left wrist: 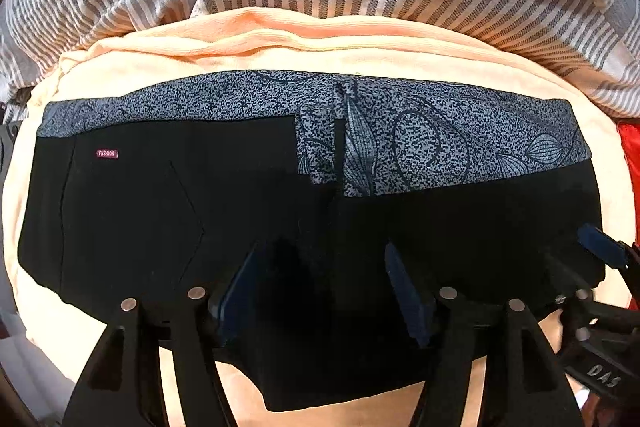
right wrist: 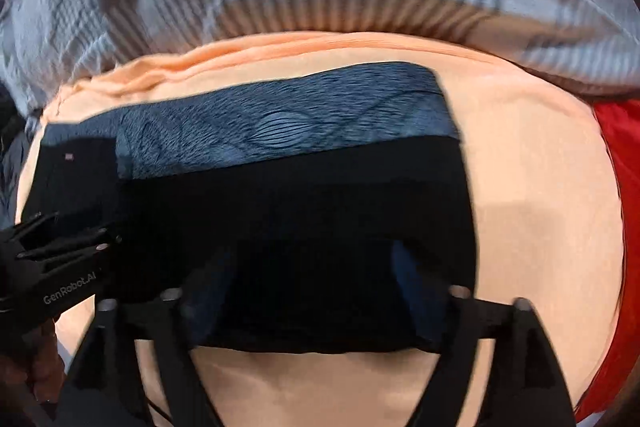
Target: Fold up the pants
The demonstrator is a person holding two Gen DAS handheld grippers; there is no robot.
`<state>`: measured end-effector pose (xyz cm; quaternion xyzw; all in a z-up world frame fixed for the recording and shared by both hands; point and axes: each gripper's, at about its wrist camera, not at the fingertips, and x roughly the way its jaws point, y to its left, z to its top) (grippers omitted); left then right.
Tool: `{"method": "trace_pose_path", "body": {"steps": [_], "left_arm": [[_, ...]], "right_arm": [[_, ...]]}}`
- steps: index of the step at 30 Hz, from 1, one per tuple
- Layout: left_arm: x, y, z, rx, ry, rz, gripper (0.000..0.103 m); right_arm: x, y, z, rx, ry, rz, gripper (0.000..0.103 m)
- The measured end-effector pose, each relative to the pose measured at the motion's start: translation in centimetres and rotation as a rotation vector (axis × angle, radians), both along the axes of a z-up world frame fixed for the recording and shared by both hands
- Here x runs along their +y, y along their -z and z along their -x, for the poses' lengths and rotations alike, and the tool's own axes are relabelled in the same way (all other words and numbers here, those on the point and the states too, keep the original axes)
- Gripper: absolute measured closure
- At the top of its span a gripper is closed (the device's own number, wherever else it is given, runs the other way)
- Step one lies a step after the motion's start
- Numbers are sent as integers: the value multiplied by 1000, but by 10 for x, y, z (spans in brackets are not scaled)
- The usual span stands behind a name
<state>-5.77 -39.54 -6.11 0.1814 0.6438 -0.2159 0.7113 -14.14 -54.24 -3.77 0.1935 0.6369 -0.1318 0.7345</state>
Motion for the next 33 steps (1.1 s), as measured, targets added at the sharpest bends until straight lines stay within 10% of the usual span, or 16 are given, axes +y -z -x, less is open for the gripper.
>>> {"method": "trace_pose_path", "body": {"steps": [8, 22, 33], "left_arm": [[10, 2, -5, 11, -9, 20, 35], [67, -31, -17, -17, -97, 32, 32], [112, -42, -17, -15, -157, 36, 32]], "right_arm": [[2, 7, -9, 4, -24, -66, 1], [24, 0, -20, 52, -44, -14, 0], [53, -30, -24, -24, 20, -156, 0]]}}
